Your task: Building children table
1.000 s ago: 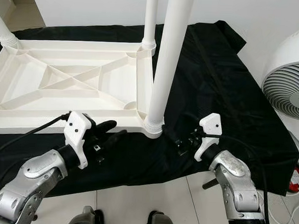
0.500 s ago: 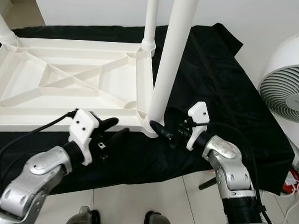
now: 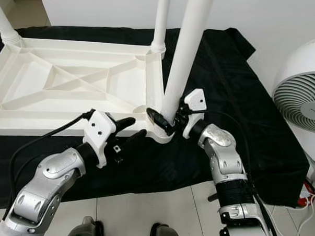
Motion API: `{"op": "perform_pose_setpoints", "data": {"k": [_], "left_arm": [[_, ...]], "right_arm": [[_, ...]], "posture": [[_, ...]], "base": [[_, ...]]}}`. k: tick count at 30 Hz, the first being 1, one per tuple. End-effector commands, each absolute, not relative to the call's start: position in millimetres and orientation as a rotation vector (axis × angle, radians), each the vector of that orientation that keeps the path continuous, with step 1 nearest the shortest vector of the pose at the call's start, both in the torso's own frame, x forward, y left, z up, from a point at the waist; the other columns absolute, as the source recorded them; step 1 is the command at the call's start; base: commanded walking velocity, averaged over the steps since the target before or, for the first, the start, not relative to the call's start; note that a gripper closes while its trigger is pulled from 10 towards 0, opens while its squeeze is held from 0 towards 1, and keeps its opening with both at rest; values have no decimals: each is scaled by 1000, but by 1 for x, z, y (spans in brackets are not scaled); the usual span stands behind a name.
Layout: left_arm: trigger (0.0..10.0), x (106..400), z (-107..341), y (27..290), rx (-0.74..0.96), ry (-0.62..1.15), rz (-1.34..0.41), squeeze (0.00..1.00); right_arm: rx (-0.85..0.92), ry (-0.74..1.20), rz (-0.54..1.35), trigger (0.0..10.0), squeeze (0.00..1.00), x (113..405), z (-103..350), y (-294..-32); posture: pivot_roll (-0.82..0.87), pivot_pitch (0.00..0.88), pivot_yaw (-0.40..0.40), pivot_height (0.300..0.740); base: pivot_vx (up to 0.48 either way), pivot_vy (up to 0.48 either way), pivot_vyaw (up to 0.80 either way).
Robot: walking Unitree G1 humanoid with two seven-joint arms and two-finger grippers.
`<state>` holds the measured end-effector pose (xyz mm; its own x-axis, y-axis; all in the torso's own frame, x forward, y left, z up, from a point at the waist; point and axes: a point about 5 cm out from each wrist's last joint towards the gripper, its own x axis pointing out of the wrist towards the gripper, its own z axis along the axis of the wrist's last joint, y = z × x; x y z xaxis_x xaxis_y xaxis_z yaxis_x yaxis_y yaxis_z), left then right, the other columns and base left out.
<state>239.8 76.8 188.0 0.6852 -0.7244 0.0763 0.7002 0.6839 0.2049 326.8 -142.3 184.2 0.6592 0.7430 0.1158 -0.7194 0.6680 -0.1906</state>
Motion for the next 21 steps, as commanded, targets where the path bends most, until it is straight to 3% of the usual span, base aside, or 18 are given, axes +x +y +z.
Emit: {"op": "perform_pose_setpoints", "data": {"k": [1, 11, 21], "left_arm": [[10000, 246, 188, 80, 143, -160, -605, 0], [10000, 245, 188, 79, 121, -168, -606, 0], [10000, 243, 186, 78, 107, -159, -632, 0]], "right_arm": [[-122, -190, 809, 10000, 0, 331, 180, -139], [-57, -260, 664, 10000, 0, 349, 185, -137], [-103, -251, 764, 10000, 0, 338, 181, -137]], "posture": [[12, 122, -22, 740], [19, 119, -29, 740], [0, 131, -23, 740]], "base": [[0, 0, 0], [0, 0, 0], [0, 0, 0]]}}
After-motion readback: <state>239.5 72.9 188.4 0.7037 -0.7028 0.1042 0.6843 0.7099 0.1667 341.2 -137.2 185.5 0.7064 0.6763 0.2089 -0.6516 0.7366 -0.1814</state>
